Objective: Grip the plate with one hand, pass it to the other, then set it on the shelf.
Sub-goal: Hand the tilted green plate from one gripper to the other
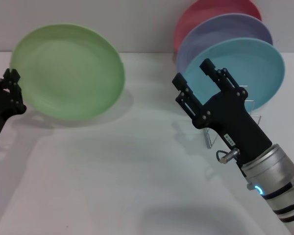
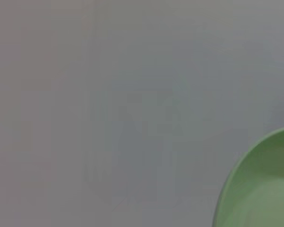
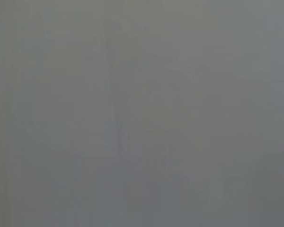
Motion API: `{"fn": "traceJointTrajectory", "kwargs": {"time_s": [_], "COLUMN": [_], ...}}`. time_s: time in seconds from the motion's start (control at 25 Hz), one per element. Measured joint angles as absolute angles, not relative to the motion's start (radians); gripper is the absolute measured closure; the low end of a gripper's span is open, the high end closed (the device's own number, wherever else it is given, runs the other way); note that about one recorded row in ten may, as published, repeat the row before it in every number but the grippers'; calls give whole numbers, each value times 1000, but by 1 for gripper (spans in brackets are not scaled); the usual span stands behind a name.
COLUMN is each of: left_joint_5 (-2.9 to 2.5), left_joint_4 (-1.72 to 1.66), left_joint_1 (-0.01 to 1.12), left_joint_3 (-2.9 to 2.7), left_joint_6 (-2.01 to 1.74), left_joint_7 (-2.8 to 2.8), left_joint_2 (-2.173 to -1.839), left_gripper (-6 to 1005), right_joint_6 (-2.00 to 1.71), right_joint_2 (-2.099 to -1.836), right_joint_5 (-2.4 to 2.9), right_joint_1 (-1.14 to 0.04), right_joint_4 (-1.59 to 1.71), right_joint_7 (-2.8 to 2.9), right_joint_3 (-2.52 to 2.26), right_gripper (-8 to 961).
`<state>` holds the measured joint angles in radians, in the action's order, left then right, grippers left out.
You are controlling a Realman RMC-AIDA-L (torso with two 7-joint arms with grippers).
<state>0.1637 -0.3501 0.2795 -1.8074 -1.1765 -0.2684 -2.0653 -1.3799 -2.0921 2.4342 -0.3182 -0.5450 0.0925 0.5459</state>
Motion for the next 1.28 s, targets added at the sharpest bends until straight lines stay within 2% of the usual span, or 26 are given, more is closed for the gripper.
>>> {"fn": "traceJointTrajectory", "kwargs": {"time_s": [0.64,1.28], "left_joint_5": [172,173], "left_joint_4": [-346,-351], "left_joint_1": [311,306], "left_joint_3": [-1865,-1929], "left_joint_6": [-1194,-1193], "left_joint_7": [-267,-264], "left_joint_2": [-2079,-2078], "left_gripper": [971,970], "right_joint_6": [-1312,-1259], "right_joint_2": [-2087,-2092], "right_joint_5": [2392,2395], "right_joint_1": [-448,-434], "right_joint_4": [-416,-434], "right_joint_7": [76,83], "right_joint_3": [566,535], "right_gripper": [272,273]}}
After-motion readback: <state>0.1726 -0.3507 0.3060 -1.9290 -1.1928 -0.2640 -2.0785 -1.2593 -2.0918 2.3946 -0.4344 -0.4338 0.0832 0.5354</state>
